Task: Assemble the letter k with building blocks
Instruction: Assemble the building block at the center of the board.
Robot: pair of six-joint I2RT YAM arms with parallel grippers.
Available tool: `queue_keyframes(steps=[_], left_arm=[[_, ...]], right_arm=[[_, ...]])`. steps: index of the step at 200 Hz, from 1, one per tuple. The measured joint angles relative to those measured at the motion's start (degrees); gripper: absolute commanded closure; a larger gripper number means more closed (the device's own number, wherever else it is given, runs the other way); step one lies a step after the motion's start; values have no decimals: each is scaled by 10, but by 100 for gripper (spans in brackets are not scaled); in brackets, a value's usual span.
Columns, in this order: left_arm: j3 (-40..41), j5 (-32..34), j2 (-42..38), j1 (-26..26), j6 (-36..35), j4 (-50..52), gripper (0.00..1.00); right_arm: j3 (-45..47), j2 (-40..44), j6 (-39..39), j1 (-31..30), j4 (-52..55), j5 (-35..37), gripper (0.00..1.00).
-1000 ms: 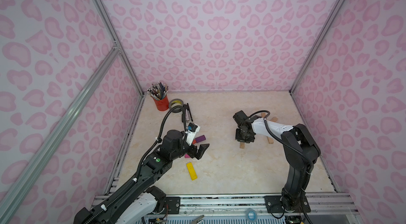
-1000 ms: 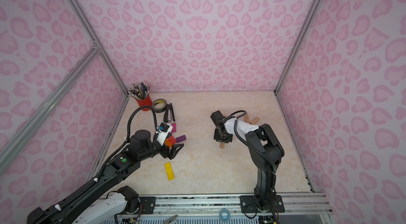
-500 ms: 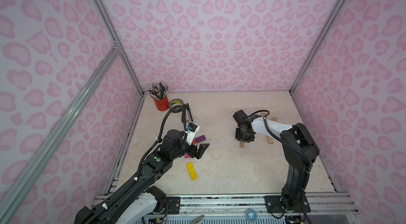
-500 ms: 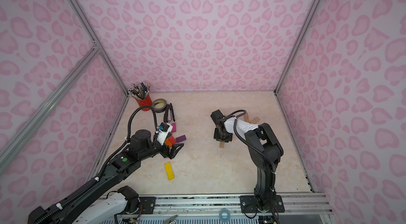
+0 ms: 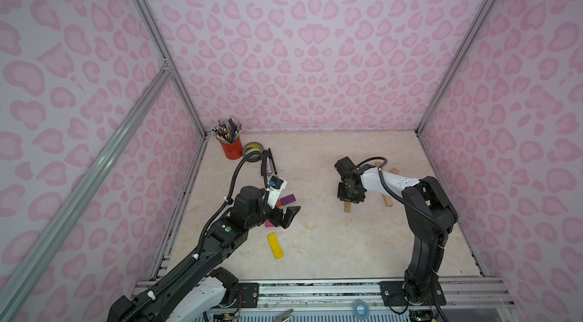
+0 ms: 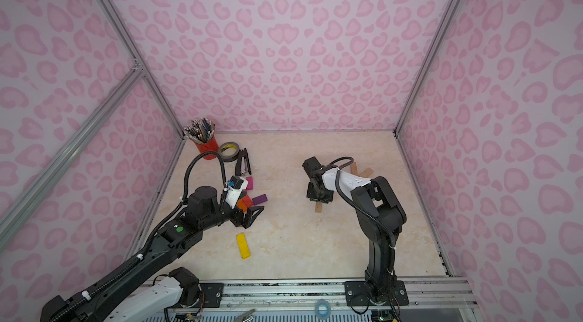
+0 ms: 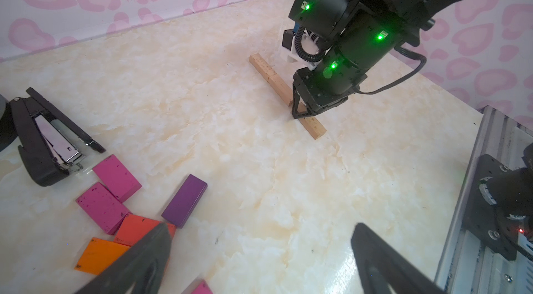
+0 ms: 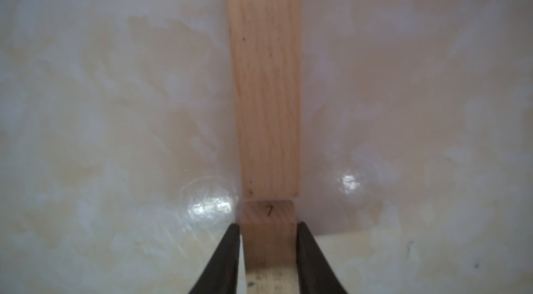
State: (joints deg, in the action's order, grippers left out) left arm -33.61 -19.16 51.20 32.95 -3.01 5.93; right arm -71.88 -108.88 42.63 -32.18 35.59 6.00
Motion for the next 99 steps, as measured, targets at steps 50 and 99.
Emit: queue_keyframes(steps=[50,99], left_arm=[[0,0,3,0,0,-1,0],[0,-2,5,-2,0,-1,0]], right_arm=[[1,13,0,0,0,6,69],[6,13,0,0,1,5,61]])
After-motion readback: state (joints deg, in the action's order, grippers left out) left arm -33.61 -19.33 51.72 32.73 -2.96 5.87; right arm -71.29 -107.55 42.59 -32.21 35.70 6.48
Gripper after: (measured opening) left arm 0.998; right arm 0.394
